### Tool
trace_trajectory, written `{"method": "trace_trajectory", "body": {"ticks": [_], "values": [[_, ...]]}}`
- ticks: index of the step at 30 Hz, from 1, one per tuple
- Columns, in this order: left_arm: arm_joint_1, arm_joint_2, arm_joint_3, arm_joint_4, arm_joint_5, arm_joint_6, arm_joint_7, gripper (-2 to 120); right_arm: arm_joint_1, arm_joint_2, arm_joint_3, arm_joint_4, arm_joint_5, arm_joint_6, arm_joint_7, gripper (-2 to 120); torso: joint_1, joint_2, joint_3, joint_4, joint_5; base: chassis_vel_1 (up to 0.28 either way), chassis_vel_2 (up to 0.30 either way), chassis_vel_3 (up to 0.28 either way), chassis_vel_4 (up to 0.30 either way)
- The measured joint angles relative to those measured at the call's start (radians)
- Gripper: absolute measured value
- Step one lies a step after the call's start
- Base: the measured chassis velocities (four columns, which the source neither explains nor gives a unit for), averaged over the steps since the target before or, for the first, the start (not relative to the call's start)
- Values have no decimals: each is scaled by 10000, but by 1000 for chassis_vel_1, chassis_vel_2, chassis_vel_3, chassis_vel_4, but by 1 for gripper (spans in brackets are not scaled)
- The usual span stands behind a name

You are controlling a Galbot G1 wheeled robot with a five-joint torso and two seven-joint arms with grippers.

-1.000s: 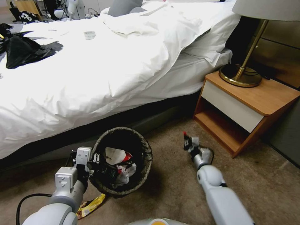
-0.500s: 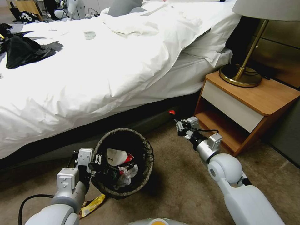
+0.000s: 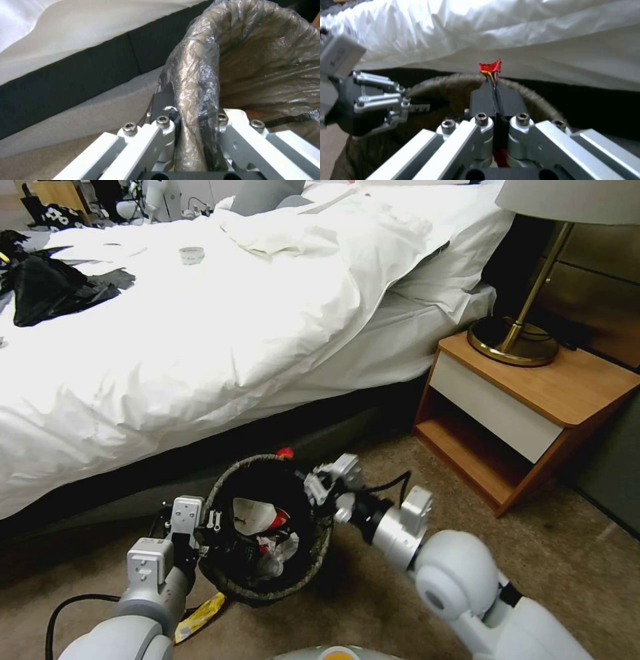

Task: Pick up the trash bin, then pick up the garbage from the floor and place it into the trash bin.

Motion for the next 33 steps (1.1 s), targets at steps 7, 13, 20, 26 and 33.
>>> {"method": "trace_trajectory", "body": {"ticks": [7,13,20,26,33], "values": [[7,-36,36,0,34,3,-1,5,9,87,-508,-209,-364,-42,184,0,-1,0,0,0,-1,0,0,0,0],[0,-109,128,0,95,4,0,5,7,297,-900,-408,-861,-252,788,11,-1,0,0,0,-1,0,0,0,0],[7,-144,141,0,108,4,2,5,20,446,-1094,-492,-1072,-345,1061,39,0,0,0,0,-1,0,0,0,0],[16,-145,129,0,108,4,3,5,-2,488,-1136,-492,-1200,-381,1088,59,0,0,0,0,-1,0,0,0,0],[2,-144,133,0,108,4,6,5,10,490,-1142,-496,-1276,-366,1087,84,0,0,0,0,-1,0,0,0,0]]}}
